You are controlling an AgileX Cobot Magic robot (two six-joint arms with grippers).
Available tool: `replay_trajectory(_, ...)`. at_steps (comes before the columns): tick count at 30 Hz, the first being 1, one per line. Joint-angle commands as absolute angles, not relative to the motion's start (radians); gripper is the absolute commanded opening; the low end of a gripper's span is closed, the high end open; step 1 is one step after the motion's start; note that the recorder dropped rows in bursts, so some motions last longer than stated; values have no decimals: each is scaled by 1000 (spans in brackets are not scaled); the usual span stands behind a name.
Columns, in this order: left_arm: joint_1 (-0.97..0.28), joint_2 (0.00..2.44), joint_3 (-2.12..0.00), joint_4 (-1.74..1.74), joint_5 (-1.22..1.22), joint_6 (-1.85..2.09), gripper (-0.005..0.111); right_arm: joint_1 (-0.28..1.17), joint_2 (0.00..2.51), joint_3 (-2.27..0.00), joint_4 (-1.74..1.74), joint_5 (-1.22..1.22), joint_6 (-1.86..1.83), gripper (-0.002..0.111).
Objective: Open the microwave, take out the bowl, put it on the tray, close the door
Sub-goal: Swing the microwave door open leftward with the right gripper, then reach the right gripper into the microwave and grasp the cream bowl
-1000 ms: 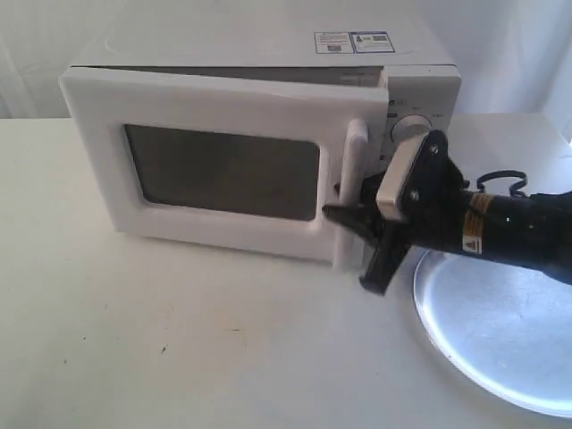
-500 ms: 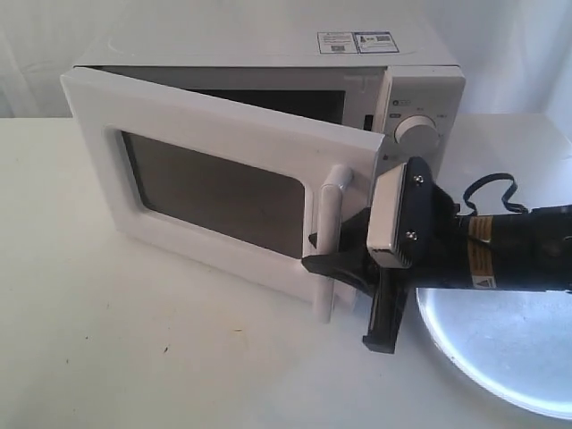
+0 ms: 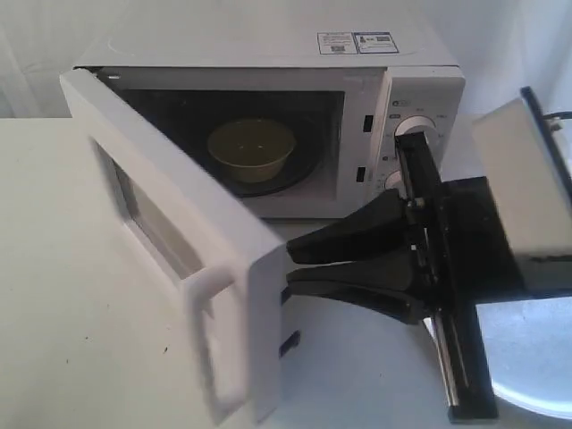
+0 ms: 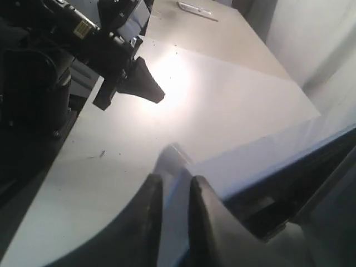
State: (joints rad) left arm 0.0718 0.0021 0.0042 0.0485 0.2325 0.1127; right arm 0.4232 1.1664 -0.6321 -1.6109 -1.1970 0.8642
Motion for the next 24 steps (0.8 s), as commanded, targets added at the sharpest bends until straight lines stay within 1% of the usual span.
replay_trajectory(1, 69, 0, 0, 45, 231, 109, 0, 442, 1049, -638, -1584, -1221, 872, 3)
replay_trajectory(3, 69, 0, 0, 45, 231, 109, 0, 442, 999, -638, -1545, -1221, 848, 0)
replay_trajectory(5, 69, 0, 0, 45, 231, 109, 0, 442, 958, -638, -1479, -1220, 830, 0)
replay_trajectory(7, 69, 0, 0, 45, 231, 109, 0, 442, 932, -638, -1411, -1030, 826, 0)
replay_trajectory(10, 69, 0, 0, 45, 231, 109, 0, 442, 956, -638, -1355, -778, 824, 0)
replay_trajectory(12, 69, 0, 0, 45, 231, 109, 0, 442, 1004, -638, -1353, -707, 824, 1)
replay_trajectory(15, 69, 0, 0, 45, 231, 109, 0, 442, 1132, -638, -1320, -783, 767, 8)
replay_trajectory(17, 69, 0, 0, 45, 231, 109, 0, 450, 1261, -638, -1258, -849, 645, 13)
replay_trajectory(22, 69, 0, 0, 45, 231, 109, 0, 494, 1619, -698, -909, -865, 282, 35)
replay_trajectory(24, 69, 0, 0, 45, 231, 109, 0, 516, 1737, -766, -868, -884, 187, 42)
